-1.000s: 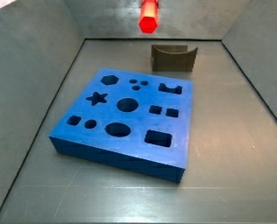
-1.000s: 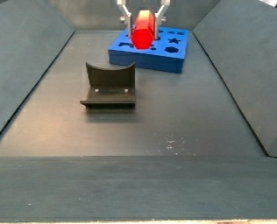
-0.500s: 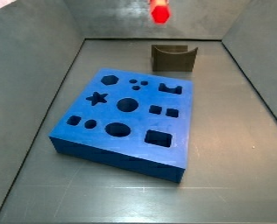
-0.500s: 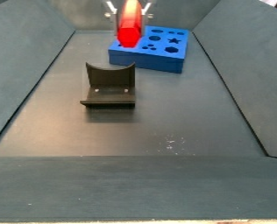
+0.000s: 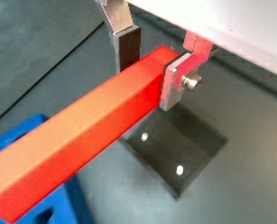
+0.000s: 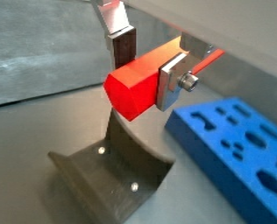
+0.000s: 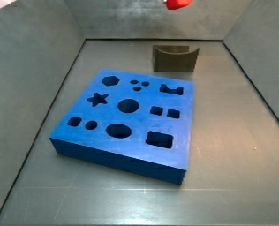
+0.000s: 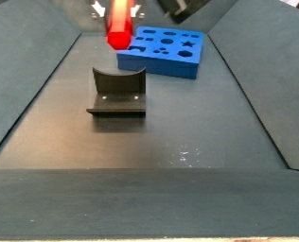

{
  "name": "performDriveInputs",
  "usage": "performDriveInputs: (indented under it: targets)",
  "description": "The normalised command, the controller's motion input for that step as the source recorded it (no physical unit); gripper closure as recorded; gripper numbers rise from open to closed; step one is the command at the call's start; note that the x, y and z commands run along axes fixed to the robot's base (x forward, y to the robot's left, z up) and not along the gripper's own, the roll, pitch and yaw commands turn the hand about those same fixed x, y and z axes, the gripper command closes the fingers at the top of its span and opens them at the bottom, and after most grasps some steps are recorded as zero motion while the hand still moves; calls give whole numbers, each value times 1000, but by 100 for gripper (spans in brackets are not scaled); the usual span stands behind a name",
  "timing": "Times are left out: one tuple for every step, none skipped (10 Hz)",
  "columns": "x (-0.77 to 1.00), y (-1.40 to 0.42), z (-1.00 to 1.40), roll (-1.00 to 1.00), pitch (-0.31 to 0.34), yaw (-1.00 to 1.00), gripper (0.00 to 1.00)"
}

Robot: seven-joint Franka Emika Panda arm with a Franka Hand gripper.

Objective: Pick up the hexagon object. Move up. Place the hexagon object on the fixture. Regrasp the hexagon object. Move to above the board. Insert the hexagon object.
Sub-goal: Place the hexagon object on the fixture.

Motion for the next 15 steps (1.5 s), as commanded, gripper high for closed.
performDriveInputs:
  targets:
    - [183, 48, 4, -605, 160, -59, 100]
    - [66, 44, 6, -369, 133, -80, 100]
    - [27, 22, 14, -213, 77, -94, 100]
    - [107, 70, -1000, -1000, 14, -96, 100]
    - [112, 77, -1000, -1000, 4, -100, 100]
    - [122, 85, -1000, -1000, 11, -102, 100]
    - [129, 80, -1000, -1000, 39, -105, 100]
    - [138, 91, -1000, -967, 54, -110, 100]
    - [145, 98, -1000, -853, 57, -107, 100]
    - [168, 111, -1000, -563, 56, -101, 100]
    - [179, 119, -1000, -448, 49, -101, 100]
    - [151, 89, -765, -253, 46, -99, 100]
    - [116, 69, -529, -182, 37, -99, 100]
    - [90, 56, -241, -114, 27, -100, 100]
    - [0, 0, 0, 0, 0, 0, 0]
